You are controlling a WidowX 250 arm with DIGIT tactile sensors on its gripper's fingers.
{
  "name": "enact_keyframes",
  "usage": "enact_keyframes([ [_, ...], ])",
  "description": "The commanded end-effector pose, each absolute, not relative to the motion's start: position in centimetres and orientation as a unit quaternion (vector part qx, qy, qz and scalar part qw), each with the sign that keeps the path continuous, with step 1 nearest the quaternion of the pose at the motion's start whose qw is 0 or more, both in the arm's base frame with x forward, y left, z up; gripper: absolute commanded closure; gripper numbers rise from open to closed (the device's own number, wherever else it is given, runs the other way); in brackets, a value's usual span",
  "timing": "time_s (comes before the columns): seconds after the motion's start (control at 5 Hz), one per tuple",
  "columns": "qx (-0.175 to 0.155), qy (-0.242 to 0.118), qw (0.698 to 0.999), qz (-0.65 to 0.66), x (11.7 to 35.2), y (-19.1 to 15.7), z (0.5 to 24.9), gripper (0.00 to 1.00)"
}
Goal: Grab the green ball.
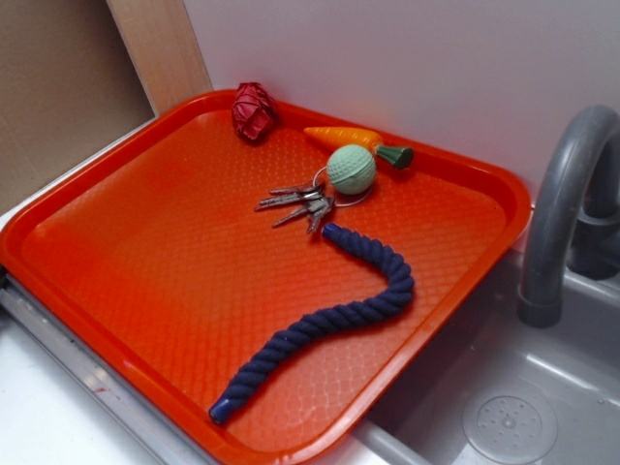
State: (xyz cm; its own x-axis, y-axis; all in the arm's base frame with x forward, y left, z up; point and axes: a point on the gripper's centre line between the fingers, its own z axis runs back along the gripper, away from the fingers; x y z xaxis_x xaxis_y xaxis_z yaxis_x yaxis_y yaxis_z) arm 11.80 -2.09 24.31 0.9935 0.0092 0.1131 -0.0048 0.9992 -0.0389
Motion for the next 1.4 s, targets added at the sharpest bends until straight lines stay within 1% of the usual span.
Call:
enact_keyframes([
  [0.0,-0.019,-0.057,0.998,0.004,11.8,-2.1,24.3,0.0],
  [0.2,-0.077,-0.078,0.994,-0.014,14.2,-5.8,23.3,0.0],
  [0.4,-0.114,-0.092,0.989,0.012,16.0,-9.0,22.3,0.0],
  [0.6,-0.113,-0.075,0.991,0.007,19.0,-12.7,21.1,0.0],
  [0.8,-0.093,-0.063,0.994,-0.002,22.6,-16.3,19.4,0.0],
  [1.0,-0.05,-0.056,0.997,-0.022,25.9,-19.9,17.5,0.0],
  [1.2,-0.007,-0.037,0.999,-0.034,28.0,-22.5,15.7,0.0],
])
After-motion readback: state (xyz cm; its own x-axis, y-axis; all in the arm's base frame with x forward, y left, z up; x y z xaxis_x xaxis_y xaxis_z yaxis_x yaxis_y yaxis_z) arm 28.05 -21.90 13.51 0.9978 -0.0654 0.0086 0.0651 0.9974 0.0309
